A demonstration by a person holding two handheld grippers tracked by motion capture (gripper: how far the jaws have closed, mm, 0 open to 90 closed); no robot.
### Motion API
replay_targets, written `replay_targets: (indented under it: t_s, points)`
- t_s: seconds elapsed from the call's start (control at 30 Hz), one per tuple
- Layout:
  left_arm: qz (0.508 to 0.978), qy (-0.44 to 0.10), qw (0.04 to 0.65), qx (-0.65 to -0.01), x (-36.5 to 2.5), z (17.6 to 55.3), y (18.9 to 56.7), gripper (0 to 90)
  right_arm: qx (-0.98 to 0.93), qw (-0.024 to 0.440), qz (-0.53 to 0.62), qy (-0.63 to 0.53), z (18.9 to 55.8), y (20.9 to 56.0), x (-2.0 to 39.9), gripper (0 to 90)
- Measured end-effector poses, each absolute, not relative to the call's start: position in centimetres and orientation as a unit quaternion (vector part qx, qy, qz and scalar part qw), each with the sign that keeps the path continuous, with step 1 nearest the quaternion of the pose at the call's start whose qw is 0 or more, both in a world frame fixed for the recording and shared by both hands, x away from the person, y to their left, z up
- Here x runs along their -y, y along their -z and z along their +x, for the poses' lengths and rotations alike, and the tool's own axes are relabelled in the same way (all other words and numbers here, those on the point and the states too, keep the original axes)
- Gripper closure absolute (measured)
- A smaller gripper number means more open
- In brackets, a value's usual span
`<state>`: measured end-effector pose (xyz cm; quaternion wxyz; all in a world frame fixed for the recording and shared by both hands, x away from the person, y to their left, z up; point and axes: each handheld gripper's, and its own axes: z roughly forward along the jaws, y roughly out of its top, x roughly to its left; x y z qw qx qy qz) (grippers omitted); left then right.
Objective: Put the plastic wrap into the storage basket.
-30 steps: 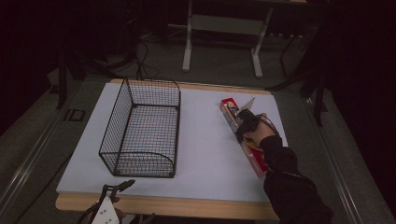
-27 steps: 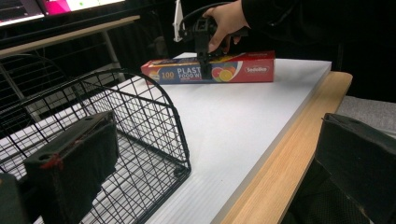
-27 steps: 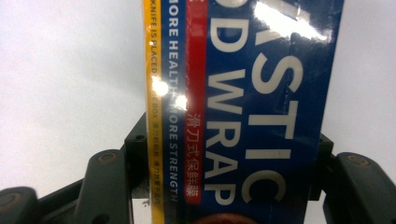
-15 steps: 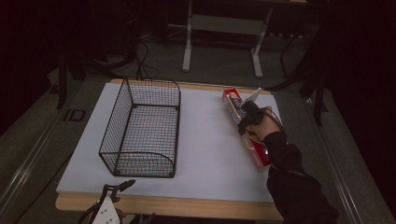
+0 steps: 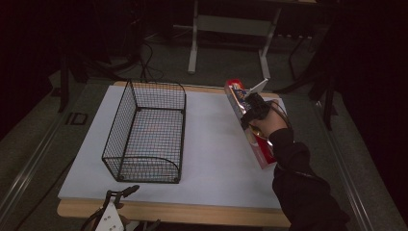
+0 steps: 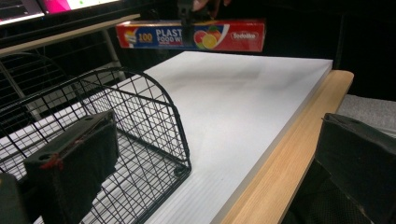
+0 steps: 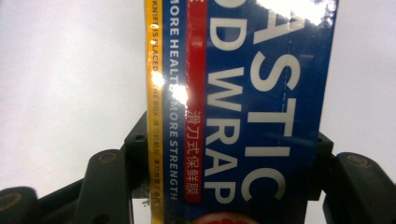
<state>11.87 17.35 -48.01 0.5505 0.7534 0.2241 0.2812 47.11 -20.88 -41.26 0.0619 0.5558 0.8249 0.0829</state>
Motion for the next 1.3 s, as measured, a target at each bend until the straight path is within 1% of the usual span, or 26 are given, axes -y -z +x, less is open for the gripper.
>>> replay_targets:
  t_s: [0.4,0.57,0.97,1.3]
  points:
    - [0.754,-0.279,0.551,-0.224,-17.3,11.9,48.0,0.2,-0.834,0.089,0.534,-0.103,46.7,37.2,17.6,39.8]
    - [0.754,-0.280,0.551,-0.223,-17.3,11.9,48.1,0.2,-0.838,0.091,0.526,-0.115,46.4,35.8,16.0,39.9]
    - [0.754,-0.280,0.552,-0.222,-17.4,11.8,48.0,0.2,-0.850,0.097,0.498,-0.143,45.9,33.5,10.8,39.9]
    - [0.754,-0.279,0.552,-0.221,-17.4,11.7,48.0,0.2,-0.861,0.094,0.472,-0.162,45.4,32.7,6.8,39.9]
